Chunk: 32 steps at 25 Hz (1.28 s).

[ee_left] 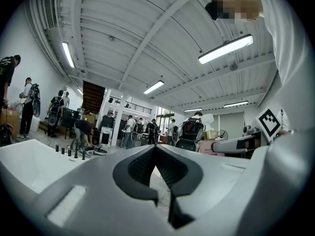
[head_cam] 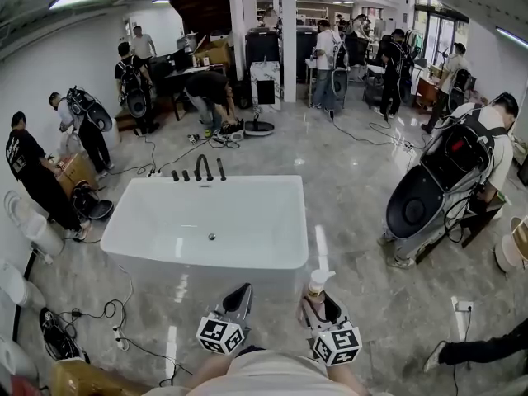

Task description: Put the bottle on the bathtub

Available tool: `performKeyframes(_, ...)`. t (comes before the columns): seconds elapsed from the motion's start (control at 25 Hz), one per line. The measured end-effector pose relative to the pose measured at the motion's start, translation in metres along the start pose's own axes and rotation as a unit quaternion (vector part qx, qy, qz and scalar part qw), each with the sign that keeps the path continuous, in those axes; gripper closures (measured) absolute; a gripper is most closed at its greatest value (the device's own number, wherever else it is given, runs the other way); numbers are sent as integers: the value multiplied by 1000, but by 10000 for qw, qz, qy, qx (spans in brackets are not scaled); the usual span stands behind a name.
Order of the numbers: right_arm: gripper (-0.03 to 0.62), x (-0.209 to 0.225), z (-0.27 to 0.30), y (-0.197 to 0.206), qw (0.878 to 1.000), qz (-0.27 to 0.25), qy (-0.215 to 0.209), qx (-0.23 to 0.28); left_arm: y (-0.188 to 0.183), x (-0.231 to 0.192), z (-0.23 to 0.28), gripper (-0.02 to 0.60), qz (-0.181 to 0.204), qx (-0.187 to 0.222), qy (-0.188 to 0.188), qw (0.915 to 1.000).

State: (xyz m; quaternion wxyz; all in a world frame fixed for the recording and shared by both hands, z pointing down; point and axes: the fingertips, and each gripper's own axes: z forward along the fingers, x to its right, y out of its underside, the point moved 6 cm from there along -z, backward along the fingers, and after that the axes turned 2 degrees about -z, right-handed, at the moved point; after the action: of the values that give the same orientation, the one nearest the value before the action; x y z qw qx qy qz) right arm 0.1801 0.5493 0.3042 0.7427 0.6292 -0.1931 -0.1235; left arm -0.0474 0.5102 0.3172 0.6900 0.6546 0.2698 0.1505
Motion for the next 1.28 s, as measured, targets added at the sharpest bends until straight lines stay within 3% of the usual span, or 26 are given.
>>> performKeyframes(0.4,390,15,46,4,10000,16,-66,-35,-4,-32,42,575,90,27,65,9999)
performKeyframes(0.64,391,34,100,1,10000,-21,-30,-71,-4,-72,85,575,18,90,94,9999)
performKeyframes(0.84,390,46,184,-4,10000,-14,89,-35,-4,-149,143,575,-6,34,180,9998)
performKeyframes(1.28,391,66,356,-51,9988,-14,487,13,-53,-296,263,575,91,-82,608,9981)
